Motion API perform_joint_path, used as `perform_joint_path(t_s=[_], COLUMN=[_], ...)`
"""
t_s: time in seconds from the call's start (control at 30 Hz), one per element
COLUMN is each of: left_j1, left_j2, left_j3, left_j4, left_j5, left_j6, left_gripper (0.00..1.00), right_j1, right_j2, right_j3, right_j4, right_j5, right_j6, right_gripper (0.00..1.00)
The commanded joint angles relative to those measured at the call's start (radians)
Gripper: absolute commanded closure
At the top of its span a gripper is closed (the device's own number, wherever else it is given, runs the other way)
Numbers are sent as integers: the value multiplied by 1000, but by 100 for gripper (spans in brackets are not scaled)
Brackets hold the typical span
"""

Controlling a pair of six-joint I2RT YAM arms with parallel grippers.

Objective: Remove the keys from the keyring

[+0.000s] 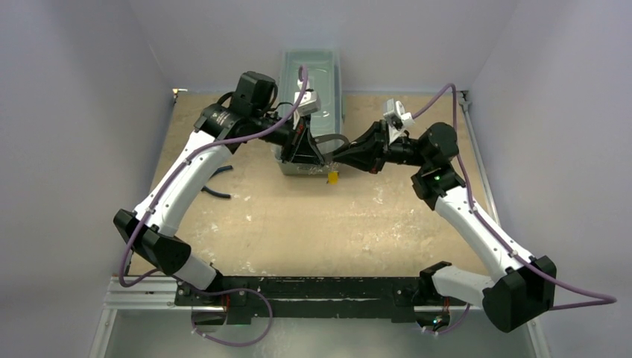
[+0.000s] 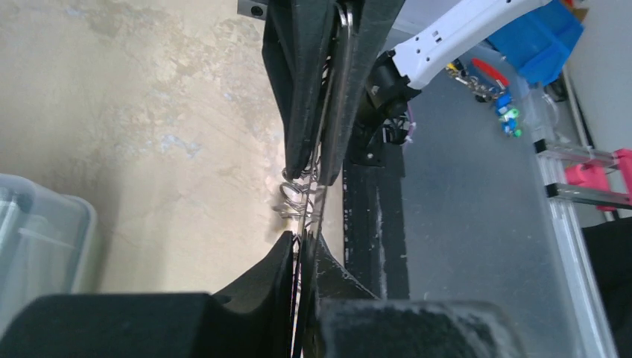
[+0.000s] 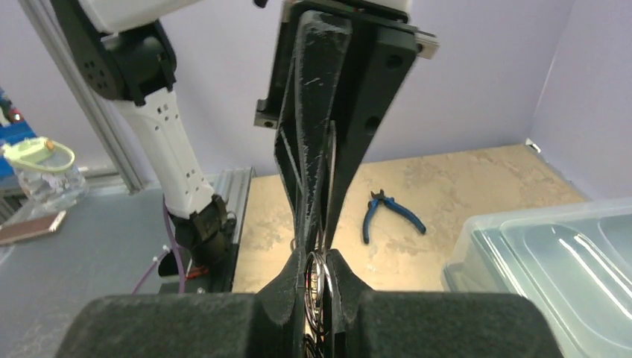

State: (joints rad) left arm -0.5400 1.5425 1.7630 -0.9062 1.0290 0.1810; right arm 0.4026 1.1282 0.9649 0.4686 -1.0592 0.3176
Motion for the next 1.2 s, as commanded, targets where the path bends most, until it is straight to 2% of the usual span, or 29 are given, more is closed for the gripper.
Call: perform_joint_path(t_s=[0.0, 0.07, 0.13, 0.2, 0.33, 0.37, 0.57, 0.73, 0.87, 0.97, 1.17], left_j1=[-5, -3, 0, 3, 25, 29, 41, 58, 63, 63, 63], left_j2=[13, 12, 8, 5, 2, 5, 16, 25, 34, 42, 55], left_j3=[71, 80, 78, 74, 62, 63, 69, 67, 71, 71, 80], left_j4=[-9, 10, 30, 43, 81, 83, 103, 160, 199, 219, 236], left_j5=[9, 6, 2, 0, 18, 22, 28, 24, 23, 18, 21], left_j6=[-33, -78, -120, -155, -239, -245, -281, -344, -388, -416, -441], left_gripper=[100, 100, 100, 100, 100, 100, 100, 100, 100, 100, 100], right_j1=[-2, -7, -11, -12, -19, -24, -55, -65, -65, -53, 2], right_j2=[23, 31, 24, 9, -30, -37, -76, -113, -136, -143, -90], right_j3=[21, 13, 2, -17, -50, -57, -118, -184, -249, -317, -345], right_j4=[122, 129, 105, 85, 24, 1, -87, -115, -45, 103, 235], right_j5=[0, 7, 26, 49, 113, 119, 162, 188, 226, 281, 369], right_j6=[36, 38, 18, 1, -39, -51, -106, -164, -154, -112, -130], right_gripper=[93, 66, 47, 33, 11, 9, 1, 2, 10, 17, 21])
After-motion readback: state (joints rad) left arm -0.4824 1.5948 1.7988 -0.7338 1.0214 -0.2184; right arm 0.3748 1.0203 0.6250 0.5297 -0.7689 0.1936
